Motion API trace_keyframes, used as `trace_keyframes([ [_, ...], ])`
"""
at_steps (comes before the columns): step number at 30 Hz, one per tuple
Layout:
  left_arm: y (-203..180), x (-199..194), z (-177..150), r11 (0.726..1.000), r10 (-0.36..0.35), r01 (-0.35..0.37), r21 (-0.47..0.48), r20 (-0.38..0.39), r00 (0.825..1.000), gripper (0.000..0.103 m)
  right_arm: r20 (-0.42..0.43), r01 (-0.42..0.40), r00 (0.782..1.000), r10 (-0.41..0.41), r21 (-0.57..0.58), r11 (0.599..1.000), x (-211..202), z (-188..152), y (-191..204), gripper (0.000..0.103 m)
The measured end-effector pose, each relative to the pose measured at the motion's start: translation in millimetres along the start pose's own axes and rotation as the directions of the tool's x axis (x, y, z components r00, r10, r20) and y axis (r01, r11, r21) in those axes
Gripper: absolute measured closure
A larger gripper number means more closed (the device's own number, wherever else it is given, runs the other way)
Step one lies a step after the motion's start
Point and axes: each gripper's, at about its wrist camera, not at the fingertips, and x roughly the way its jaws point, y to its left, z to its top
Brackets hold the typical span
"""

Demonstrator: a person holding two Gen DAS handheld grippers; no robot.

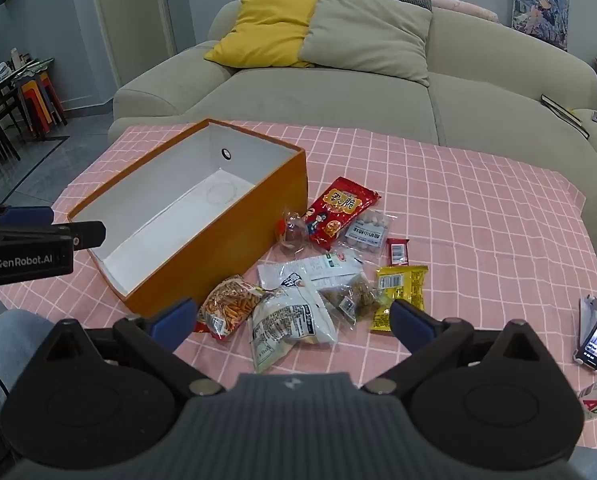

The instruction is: Organize snacks

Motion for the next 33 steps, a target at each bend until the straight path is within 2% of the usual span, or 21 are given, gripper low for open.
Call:
trace_keyframes([
  [8,7.7,6.2,-0.1,0.999,-0.016,0.015,-0.028,-0.034,0.999,0.021,-0.004,-0.001,1.000,0.001,0.009,1.000,1.8,-0.4,-0.3,0.004],
  [9,0.8,3.5,-5.1,1.000,0.003,-0.003,-0.017,-0.021,1.000,0.021,-0.005,-0.005,1.000,0.005,0.010,1.000,2.1,-0.3,-1.1,0.004],
  [33,-0.2,5.6,-6.5,1.000,-0.004,0.003,-0.018,-0.038,0.999,0.021,0.004,-0.005,1.000,0.005,0.011,1.000,-0.9,2.8,4.6,0.004],
])
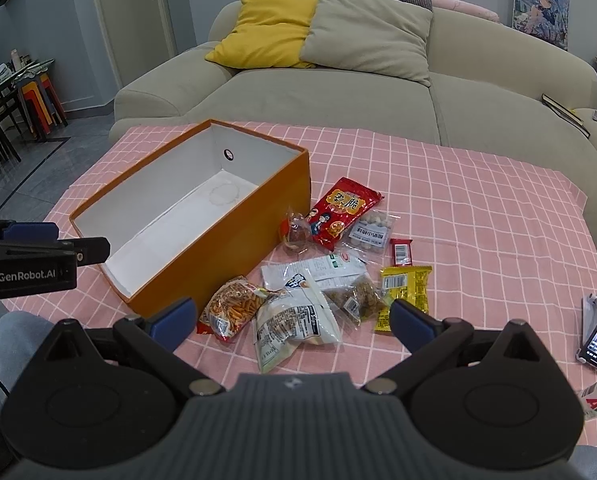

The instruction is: Organize snacks

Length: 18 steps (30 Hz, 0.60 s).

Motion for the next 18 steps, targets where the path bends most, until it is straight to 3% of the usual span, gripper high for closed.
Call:
trace_keyframes([
  [18,0.5,-0.2,-1.0,1.000,-0.002,0.002,-0.006,-0.011,1.000,0.021,-0.002,-0.002,1.000,0.002,-0.001,1.000,1.7,-1.6,0.8,0.004],
])
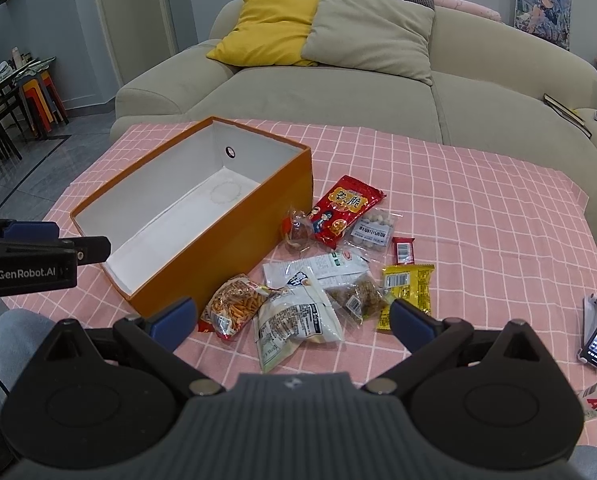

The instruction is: Organize snacks

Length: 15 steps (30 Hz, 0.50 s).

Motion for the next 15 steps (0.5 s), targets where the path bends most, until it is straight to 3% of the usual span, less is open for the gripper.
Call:
trace_keyframes([
  [15,2.2,-0.1,-0.4,1.000,-0.001,0.001,-0.005,-0.011,1.000,0.021,0.000,0.000,1.000,0.000,-0.001,1.000,0.1,0.2,0.9,0.004],
])
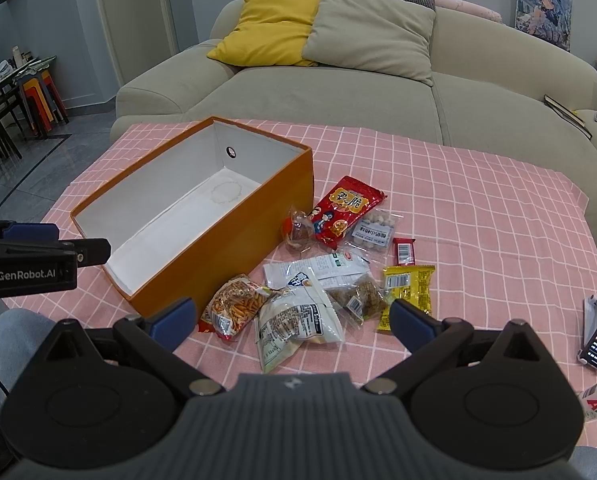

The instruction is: Organize snacks

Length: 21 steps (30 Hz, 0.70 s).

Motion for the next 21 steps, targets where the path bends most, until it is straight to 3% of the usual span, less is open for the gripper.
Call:
trace_keyframes([
  [21,0.6,0.4,2.0,1.000,-0.002,0.002,0.000,-0.012,1.000,0.021,0.000,0.001,1.000,-0.001,-0.001,1.000,0.3,0.0,0.9,0.004],
])
